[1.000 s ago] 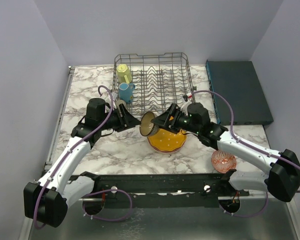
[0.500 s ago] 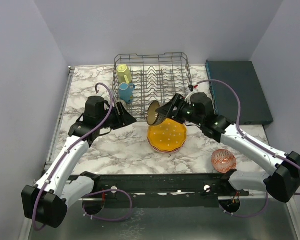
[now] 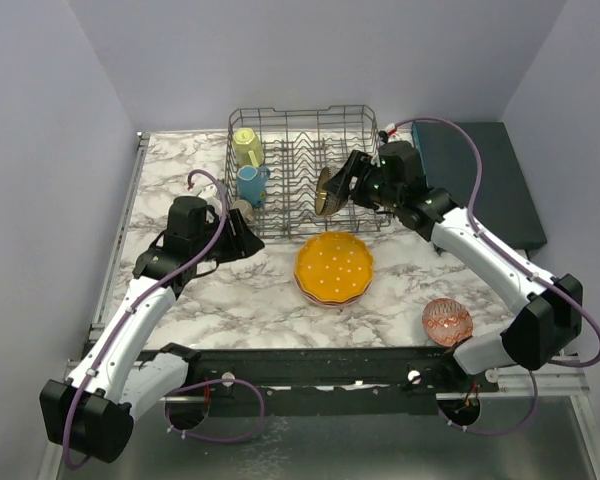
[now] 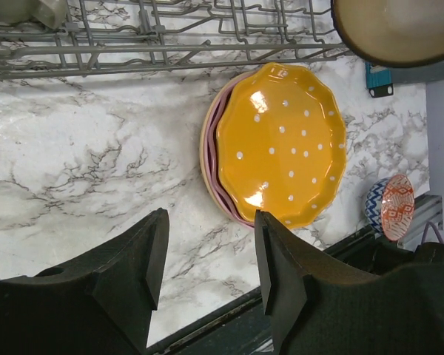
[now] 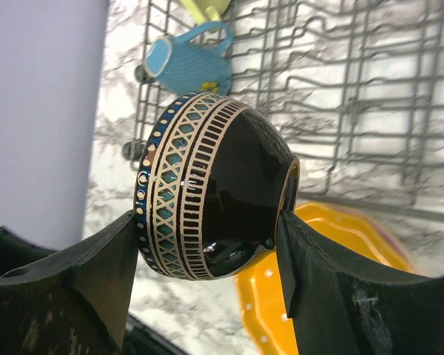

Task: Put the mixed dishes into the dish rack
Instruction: Turn the bowl upside down on the dish rack.

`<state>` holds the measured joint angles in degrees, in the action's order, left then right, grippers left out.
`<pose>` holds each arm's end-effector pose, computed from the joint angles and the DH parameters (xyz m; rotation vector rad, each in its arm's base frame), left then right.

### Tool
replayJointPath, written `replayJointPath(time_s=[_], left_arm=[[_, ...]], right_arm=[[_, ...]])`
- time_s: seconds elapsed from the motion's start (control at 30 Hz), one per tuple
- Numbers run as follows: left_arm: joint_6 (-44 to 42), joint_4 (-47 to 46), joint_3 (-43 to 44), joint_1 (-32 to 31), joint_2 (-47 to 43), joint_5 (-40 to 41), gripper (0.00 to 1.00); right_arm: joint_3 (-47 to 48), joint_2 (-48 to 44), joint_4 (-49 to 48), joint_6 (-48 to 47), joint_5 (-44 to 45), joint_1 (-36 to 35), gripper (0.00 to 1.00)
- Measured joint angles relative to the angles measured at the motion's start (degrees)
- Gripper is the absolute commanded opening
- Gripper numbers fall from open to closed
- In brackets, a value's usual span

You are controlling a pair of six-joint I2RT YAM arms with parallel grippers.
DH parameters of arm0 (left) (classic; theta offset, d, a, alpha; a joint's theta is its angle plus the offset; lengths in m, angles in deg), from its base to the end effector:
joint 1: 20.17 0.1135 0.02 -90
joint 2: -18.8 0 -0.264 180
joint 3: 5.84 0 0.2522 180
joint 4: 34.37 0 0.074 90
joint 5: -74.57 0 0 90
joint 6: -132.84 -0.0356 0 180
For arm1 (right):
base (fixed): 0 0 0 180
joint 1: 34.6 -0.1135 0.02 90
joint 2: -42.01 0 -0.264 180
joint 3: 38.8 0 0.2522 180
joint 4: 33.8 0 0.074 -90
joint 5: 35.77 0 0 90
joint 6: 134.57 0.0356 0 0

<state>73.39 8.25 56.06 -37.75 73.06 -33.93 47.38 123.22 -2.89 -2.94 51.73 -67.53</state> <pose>0.1911 -0.0724 0.2995 -0.0648 2.2659 -0.8155 0.2757 0.1804 0.3483 0.1328 2.1296 0.8455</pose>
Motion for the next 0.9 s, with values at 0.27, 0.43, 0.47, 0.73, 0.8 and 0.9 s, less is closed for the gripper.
replayJointPath(time_s=[0.27,0.43,0.47,0.73,0.8,0.9], left_arm=[[-1.1,0.3,-0.8,0.0,0.2,0.3,0.54],[-1.3,0.7,-1.4,0.0,-0.3,0.5,0.54],[-1.3,0.7,-1.4,0.0,-0.6,0.5,0.53],[-1.5,0.7,-1.4,0.0,-1.8,0.6,0.53],[-1.5,0.7,-1.5,0.0,-1.8,0.6,0.53],[-1.5,0.7,-1.5,0.0,-1.8,0.6,0.53]], right_arm=[[10.2,8.5,5.4,-7.5,5.2,1.2,0.36],[15.8,13.6,7.7,-11.5,8.5,1.8,0.35],[17.0,14.6,8.0,-12.3,9.2,1.9,0.35],[26.9,24.2,10.3,-18.5,14.7,3.0,0.35],[29.4,26.7,11.2,-20.0,16.0,3.0,0.35],[33.0,30.5,12.7,-22.1,18.2,3.0,0.35]])
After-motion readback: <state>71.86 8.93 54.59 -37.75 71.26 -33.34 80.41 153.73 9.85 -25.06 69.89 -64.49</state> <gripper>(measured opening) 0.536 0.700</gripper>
